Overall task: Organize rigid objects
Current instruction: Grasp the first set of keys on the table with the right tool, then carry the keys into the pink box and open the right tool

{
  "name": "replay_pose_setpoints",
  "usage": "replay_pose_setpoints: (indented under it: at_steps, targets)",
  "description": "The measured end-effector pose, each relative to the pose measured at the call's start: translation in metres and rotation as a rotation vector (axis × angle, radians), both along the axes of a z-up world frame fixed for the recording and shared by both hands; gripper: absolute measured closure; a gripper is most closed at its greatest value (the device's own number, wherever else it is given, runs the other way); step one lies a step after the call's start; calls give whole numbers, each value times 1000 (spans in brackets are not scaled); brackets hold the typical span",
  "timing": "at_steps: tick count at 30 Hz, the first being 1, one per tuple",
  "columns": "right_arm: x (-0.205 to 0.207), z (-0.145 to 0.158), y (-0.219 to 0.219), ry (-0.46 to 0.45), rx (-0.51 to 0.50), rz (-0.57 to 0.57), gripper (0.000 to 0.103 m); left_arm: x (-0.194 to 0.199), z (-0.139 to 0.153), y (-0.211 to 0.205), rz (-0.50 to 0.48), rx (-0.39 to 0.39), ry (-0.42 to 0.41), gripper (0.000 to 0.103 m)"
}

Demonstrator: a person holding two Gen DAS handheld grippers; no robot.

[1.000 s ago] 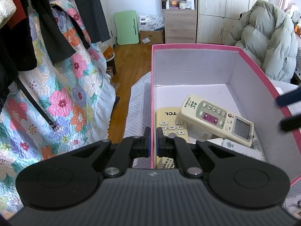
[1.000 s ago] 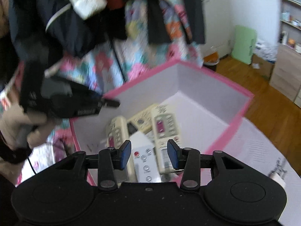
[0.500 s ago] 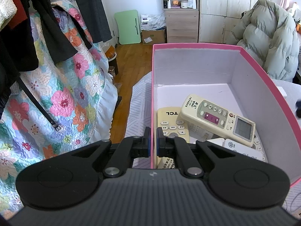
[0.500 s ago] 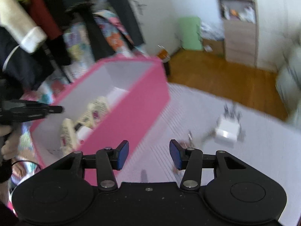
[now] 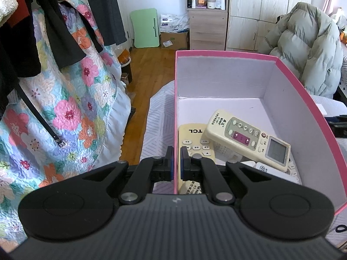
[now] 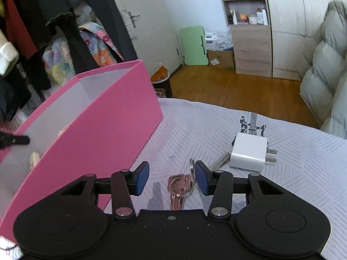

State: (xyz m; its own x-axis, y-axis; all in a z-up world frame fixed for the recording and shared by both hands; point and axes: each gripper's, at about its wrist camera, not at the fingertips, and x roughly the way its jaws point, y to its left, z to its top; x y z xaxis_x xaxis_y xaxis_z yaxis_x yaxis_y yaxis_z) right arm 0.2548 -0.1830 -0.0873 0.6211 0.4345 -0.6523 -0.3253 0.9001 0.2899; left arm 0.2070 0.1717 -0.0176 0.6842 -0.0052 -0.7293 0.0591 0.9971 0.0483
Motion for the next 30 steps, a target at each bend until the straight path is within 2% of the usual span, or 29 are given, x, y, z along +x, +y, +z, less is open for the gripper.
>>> replay_pose_setpoints:
  at_steps: [2, 3, 4, 5, 12, 21, 26, 30]
  targets:
    - [7, -5, 0, -5, -13, -50, 57, 1, -1, -1, 0, -3, 1, 99]
    - [11, -7, -2, -2, -21, -75, 64, 1, -1, -1, 0, -3, 2, 99]
    - [12, -9, -4, 11, -23, -82, 88, 1, -1, -1, 0, -1, 3, 99]
    - [15, -11, -6, 27, -14, -78, 96, 1, -1, -1, 0, 0, 1, 99]
    - [-5, 20, -16, -69, 64, -69, 97, 1, -1, -1, 1, -3, 0, 99]
    - [-38, 89, 5, -255, 53, 20, 97, 1, -2, -3, 0, -1, -1, 99]
    - [-51, 127, 27, -338, 83, 115, 97, 1, -2, -3, -2, 2, -2, 99]
    - [-54, 147, 51, -338, 118, 224, 97, 1, -4, -10, -4, 25, -7, 99]
